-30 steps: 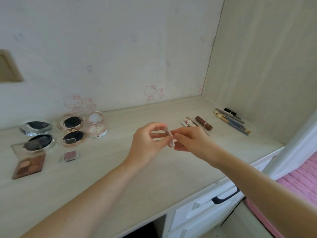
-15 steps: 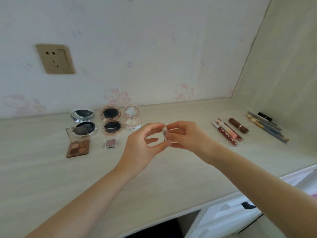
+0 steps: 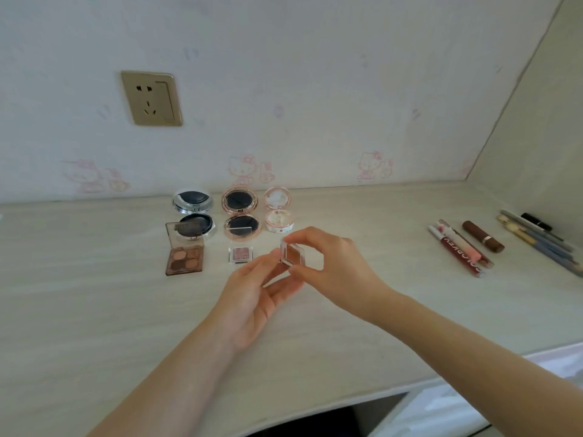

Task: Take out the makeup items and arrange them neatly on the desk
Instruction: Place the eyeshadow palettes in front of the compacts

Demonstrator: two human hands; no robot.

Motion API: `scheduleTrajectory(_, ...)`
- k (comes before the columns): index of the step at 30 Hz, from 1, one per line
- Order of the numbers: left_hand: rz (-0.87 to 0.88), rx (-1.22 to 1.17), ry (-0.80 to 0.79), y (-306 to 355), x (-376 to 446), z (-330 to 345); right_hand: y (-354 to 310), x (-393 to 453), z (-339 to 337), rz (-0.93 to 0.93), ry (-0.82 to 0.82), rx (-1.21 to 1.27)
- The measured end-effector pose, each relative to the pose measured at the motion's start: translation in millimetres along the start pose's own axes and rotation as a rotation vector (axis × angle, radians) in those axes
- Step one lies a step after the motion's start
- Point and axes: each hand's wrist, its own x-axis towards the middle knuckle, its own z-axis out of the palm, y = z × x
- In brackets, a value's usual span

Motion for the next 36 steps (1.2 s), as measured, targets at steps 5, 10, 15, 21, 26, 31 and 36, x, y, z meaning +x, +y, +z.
scheduleTrajectory(5, -0.021, -0.001, 0.008, 1, 2, -9, 1, -4, 8, -0.107, 0.025, -0.123)
scheduleTrajectory(10, -0.045, 0.022, 0.017, 2, 2, -9, 2, -4, 6, -0.144, 0.033, -0.163)
scheduleTrajectory(15, -0.057, 0.017, -0.006, 4, 0, -9, 4, 1, -7, -0.106, -0.036, -0.056)
scheduleTrajectory(21, -0.046, 0.007, -0.002, 7, 1, -11, 12, 4, -11, -0.022, -0.056, 0.077)
scheduleTrajectory(26, -0.052, -0.003, -0.028, 8, 0, -9, 15, 11, -12, -0.024, 0.024, 0.080)
scheduleTrajectory(31, -0.031, 0.006, -0.033, 9, 0, -10, 19, 19, -7, 0.058, 0.046, 0.152)
scheduleTrajectory(36, 0.025, 0.055, 0.008, 10, 1, -12, 23, 27, -1, 0.159, 0.042, 0.242)
